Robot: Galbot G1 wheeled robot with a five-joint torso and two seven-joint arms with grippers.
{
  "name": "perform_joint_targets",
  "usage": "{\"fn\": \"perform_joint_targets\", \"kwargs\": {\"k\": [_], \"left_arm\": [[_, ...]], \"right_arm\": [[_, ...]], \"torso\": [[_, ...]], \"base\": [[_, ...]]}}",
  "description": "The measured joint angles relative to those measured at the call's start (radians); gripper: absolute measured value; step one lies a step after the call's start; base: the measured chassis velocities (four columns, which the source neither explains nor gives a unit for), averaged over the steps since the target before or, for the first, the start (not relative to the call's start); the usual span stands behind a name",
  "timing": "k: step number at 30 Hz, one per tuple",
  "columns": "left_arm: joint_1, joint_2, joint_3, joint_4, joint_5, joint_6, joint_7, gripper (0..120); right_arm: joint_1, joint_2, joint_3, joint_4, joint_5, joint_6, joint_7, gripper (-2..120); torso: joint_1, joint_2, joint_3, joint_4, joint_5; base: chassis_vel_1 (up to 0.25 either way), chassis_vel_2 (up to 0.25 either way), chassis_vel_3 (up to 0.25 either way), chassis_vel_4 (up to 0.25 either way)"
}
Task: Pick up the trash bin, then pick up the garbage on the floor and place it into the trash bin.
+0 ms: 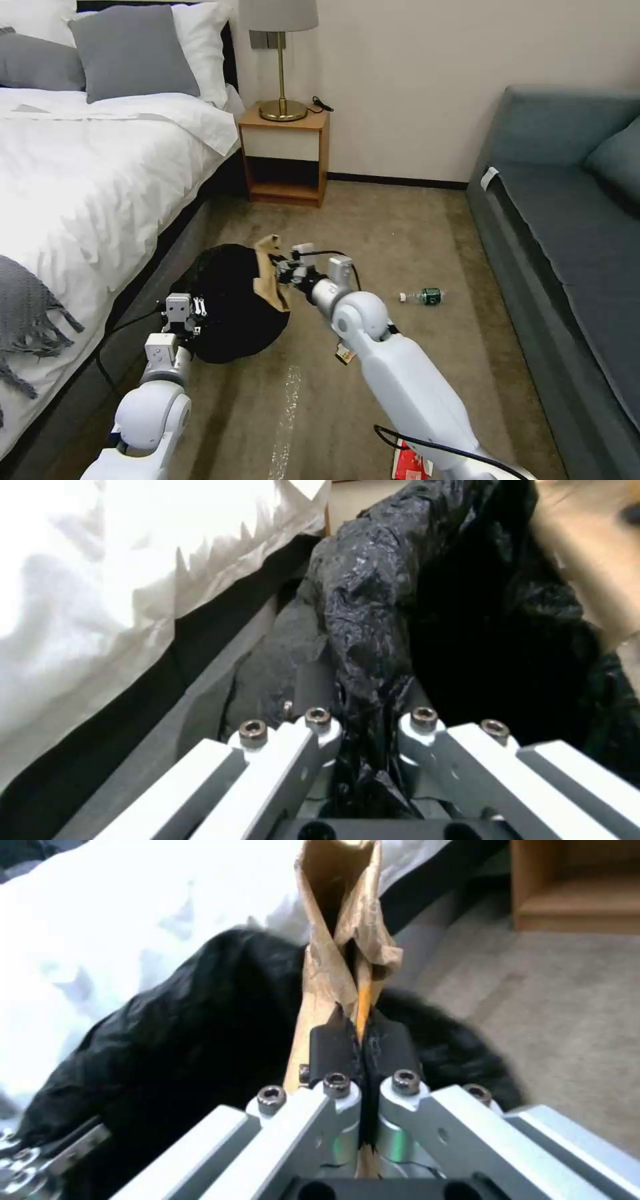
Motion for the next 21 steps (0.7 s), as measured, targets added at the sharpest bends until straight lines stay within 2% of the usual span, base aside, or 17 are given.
{"fn": "perform_joint_targets", "kwargs": {"k": [9, 18, 21], "left_arm": [[-0.030, -0.044, 0.031, 0.017, 0.001, 0.000, -0.001, 4], [-0.021, -0.061, 0.045, 0.010, 0.009, 0.000, 0.000, 4], [-0.012, -0.060, 0.045, 0.003, 0.009, 0.000, 0.001, 4]], "right_arm": [[-0.075, 0.046, -0.043, -0.024, -0.059, 0.019, -0.004, 0], [-0.087, 0.045, -0.050, -0.055, -0.082, 0.030, 0.012, 0], [-0.102, 0.041, -0.050, -0.067, -0.096, 0.029, 0.060, 7]], "torso": [[0.000, 0.000, 0.000, -0.0001, 0.0001], [0.000, 0.000, 0.000, -0.0002, 0.0001], [0.000, 0.000, 0.000, -0.0002, 0.0001]], "base": [[0.000, 0.000, 0.000, 0.000], [0.000, 0.000, 0.000, 0.000], [0.000, 0.000, 0.000, 0.000]]}}
